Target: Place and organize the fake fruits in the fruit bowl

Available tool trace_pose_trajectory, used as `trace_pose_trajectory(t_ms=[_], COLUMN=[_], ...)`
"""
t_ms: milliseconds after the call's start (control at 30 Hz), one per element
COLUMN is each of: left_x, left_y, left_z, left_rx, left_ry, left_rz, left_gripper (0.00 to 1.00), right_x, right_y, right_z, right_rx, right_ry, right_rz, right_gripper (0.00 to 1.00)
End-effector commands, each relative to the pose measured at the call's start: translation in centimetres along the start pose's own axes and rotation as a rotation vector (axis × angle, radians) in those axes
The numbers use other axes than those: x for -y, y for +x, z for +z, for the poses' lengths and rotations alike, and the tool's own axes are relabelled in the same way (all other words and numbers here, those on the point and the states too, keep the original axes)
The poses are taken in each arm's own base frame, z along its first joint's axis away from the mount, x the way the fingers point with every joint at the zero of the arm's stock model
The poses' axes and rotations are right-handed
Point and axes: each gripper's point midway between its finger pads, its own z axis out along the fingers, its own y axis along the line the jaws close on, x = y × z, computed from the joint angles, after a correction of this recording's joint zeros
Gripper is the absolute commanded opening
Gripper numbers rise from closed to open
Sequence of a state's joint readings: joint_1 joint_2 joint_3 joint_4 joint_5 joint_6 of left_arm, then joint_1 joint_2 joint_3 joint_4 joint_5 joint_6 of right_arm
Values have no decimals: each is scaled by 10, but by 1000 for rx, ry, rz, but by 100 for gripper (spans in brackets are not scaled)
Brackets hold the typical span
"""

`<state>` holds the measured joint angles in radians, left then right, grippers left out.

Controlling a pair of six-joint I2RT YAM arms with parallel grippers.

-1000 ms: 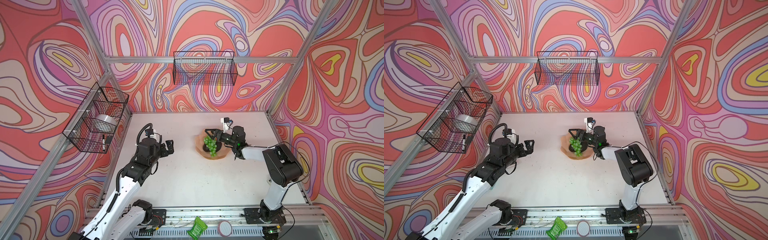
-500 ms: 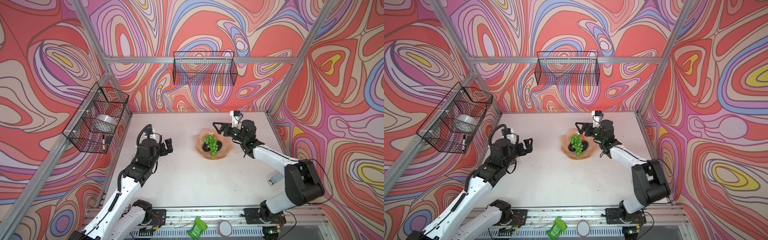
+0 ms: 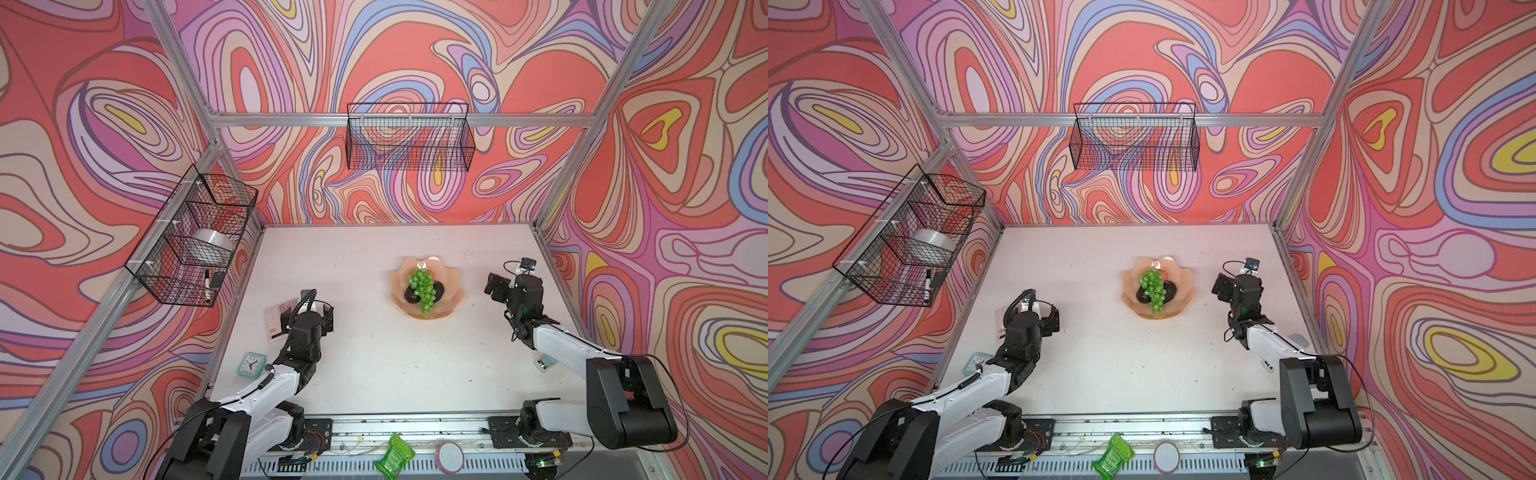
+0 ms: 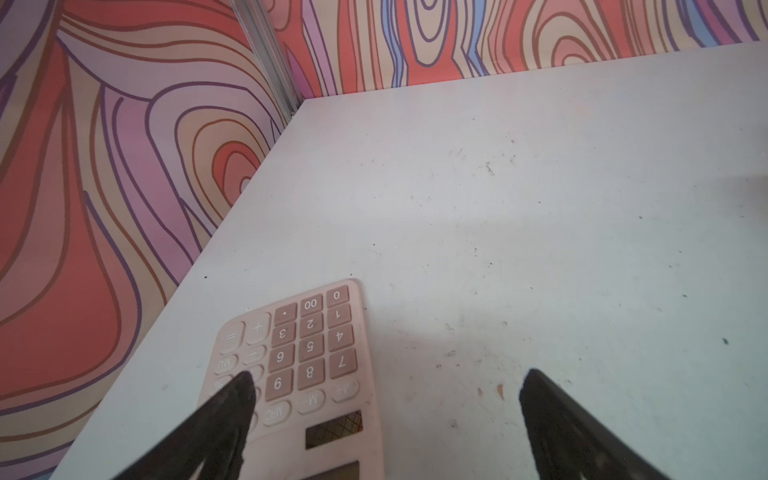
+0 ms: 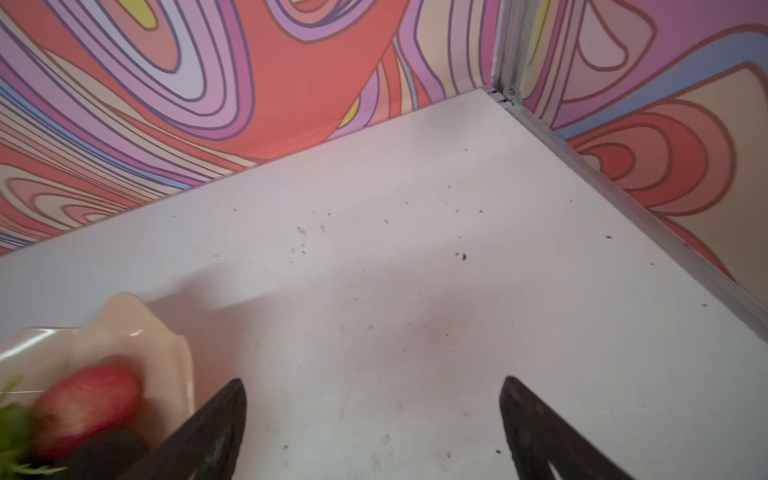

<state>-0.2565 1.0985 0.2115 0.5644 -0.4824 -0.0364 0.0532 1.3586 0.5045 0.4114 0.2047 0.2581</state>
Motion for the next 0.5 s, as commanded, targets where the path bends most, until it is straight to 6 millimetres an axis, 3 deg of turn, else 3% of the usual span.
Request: trace_pose_trajectory(t_ms=[0, 200, 467], left_x=[-16, -26, -13], left_y=[-24, -27, -13], left_z=[8, 32, 59], left_rx=[108, 127, 99], left_ry=[-34, 13, 34], left_rz=[-82, -185, -144], left_gripper=[100, 99, 96], right_x=[14, 19, 15], right_y=[-29, -14, 2], right_z=[7, 12, 20], right_rx=[173, 243, 259], right_ry=[88, 83, 40], right_rz=[-72, -112, -134], right_gripper=[98, 98, 98])
